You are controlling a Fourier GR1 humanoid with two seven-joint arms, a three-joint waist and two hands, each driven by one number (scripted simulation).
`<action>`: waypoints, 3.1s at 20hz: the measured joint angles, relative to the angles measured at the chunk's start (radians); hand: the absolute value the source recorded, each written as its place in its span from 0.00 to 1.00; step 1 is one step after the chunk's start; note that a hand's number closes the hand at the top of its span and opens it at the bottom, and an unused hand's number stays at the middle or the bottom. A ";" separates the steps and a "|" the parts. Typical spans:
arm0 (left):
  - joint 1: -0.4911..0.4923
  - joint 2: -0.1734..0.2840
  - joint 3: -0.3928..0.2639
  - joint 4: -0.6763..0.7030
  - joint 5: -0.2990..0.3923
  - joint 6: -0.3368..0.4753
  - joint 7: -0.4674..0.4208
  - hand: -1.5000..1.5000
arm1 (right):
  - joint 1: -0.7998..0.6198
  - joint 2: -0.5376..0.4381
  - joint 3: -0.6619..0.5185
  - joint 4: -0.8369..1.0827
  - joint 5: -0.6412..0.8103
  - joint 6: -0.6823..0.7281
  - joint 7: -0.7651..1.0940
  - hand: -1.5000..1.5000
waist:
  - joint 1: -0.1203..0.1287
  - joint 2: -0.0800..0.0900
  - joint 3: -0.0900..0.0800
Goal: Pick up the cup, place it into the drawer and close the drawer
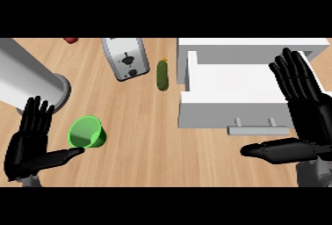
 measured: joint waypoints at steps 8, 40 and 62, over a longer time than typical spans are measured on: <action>-0.023 0.022 0.040 0.276 -0.036 -0.019 -0.173 0.00 | -0.064 0.001 -0.010 0.044 0.016 -0.010 0.005 0.00 | 0.000 0.000 0.000; -0.445 0.148 0.123 1.344 -0.137 -0.056 -0.822 0.00 | -0.081 -0.024 -0.049 0.035 -0.026 0.030 0.039 0.00 | -0.020 0.007 -0.003; -0.515 0.096 0.157 1.234 -0.118 0.018 -0.921 1.00 | -0.100 -0.054 -0.086 0.049 -0.053 0.048 0.056 0.00 | -0.024 0.008 -0.003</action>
